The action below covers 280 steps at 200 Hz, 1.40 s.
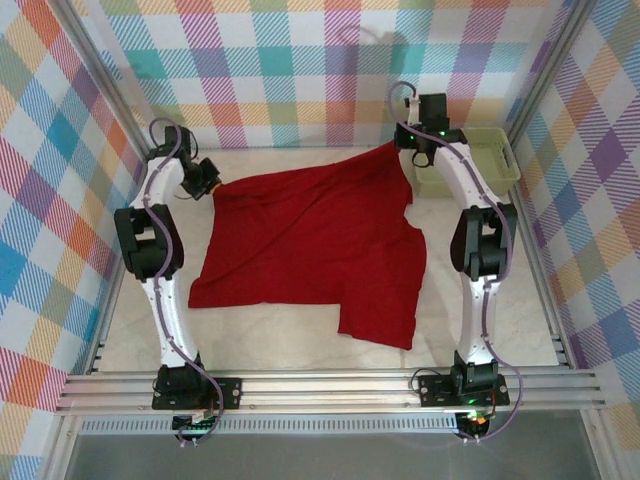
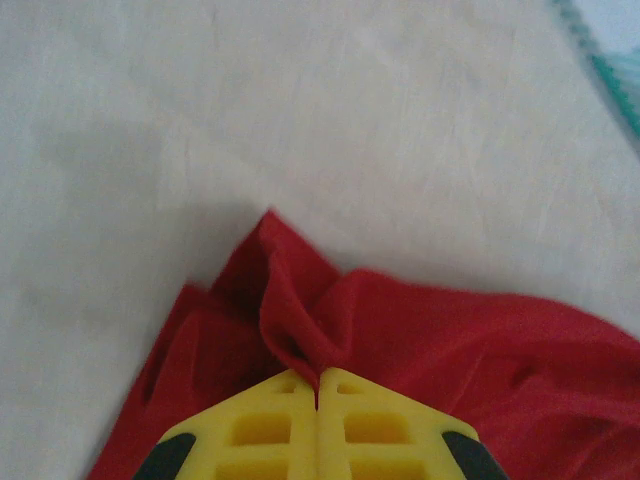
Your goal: Fold the inside-out t-shirt
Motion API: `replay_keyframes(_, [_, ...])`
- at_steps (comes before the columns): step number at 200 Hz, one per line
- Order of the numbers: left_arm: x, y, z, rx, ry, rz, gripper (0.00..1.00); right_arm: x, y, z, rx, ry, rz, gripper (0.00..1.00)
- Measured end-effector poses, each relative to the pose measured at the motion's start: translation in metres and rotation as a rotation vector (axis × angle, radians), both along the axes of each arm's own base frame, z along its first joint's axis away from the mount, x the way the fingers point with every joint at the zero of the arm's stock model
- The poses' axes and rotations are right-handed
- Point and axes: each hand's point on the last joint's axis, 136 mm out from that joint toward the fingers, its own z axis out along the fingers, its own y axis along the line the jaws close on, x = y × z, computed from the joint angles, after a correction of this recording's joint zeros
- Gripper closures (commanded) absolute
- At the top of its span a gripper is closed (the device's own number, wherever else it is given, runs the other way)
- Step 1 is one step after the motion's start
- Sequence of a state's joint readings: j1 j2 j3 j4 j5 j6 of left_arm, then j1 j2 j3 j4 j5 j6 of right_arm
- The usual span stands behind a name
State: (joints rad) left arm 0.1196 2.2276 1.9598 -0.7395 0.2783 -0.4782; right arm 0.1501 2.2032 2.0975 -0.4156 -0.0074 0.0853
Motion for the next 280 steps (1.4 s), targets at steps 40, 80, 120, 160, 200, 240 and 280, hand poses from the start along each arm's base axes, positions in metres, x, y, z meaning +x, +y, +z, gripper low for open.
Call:
replay_keyframes(40, [-0.057, -0.006, 0.047, 0.005, -0.090, 0.025, 0.99, -0.040, -0.010, 0.034, 0.001, -0.058, -0.022, 1.00])
replay_keyframes(80, [-0.083, -0.007, 0.066, -0.014, -0.209, 0.063, 1.00, -0.078, -0.023, 0.039, -0.010, -0.092, -0.061, 1.00])
replay_keyframes(120, [-0.111, -0.013, 0.036, -0.055, -0.187, 0.093, 0.95, -0.120, -0.039, 0.008, -0.007, -0.046, -0.117, 1.00])
replay_keyframes(160, [-0.142, -0.019, 0.008, -0.082, -0.154, 0.106, 0.87, -0.158, -0.062, -0.031, 0.015, 0.024, -0.226, 1.00])
replay_keyframes(200, [-0.159, -0.033, -0.025, -0.143, -0.111, 0.064, 0.74, -0.168, -0.077, -0.054, 0.038, 0.073, -0.301, 1.00])
replay_keyframes(240, [-0.174, -0.035, -0.042, -0.144, -0.078, 0.060, 0.60, -0.165, -0.079, -0.049, 0.051, 0.062, -0.310, 1.00])
replay_keyframes(280, [-0.181, -0.032, -0.040, -0.108, -0.105, 0.059, 0.55, -0.155, -0.079, -0.038, 0.061, 0.039, -0.309, 1.00])
